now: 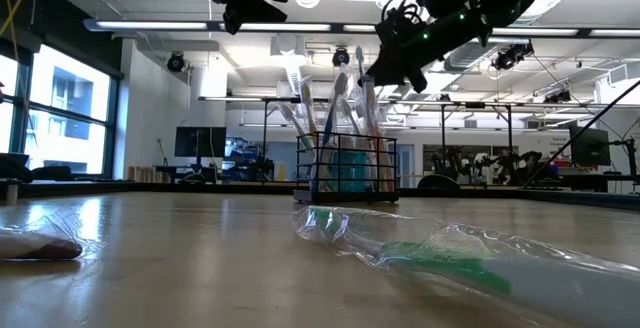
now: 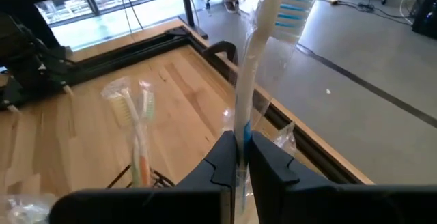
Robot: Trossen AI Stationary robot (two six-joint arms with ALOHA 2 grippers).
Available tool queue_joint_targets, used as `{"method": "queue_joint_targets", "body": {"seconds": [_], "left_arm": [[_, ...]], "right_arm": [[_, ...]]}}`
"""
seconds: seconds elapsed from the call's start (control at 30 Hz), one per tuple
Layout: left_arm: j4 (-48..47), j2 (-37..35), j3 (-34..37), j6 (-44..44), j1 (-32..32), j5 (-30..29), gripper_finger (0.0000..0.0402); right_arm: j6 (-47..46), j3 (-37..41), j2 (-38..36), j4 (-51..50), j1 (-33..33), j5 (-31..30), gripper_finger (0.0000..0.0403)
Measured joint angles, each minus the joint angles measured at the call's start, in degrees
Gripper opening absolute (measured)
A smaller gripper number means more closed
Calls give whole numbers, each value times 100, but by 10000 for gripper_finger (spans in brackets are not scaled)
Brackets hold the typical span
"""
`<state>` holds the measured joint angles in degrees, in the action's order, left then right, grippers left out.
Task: Pick & Place toothbrushing station
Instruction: Put the blue toothbrush into the mesh organizer
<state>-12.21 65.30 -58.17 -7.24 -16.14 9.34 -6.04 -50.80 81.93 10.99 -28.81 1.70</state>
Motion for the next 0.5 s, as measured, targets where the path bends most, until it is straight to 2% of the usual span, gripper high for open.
{"method": "queue_joint_targets", "body": {"seconds": [0.5], "left_arm": [[4, 0, -2, 13, -1, -4, 193]], "right_arm": [[-169, 596, 0, 533, 41, -184, 15]]}}
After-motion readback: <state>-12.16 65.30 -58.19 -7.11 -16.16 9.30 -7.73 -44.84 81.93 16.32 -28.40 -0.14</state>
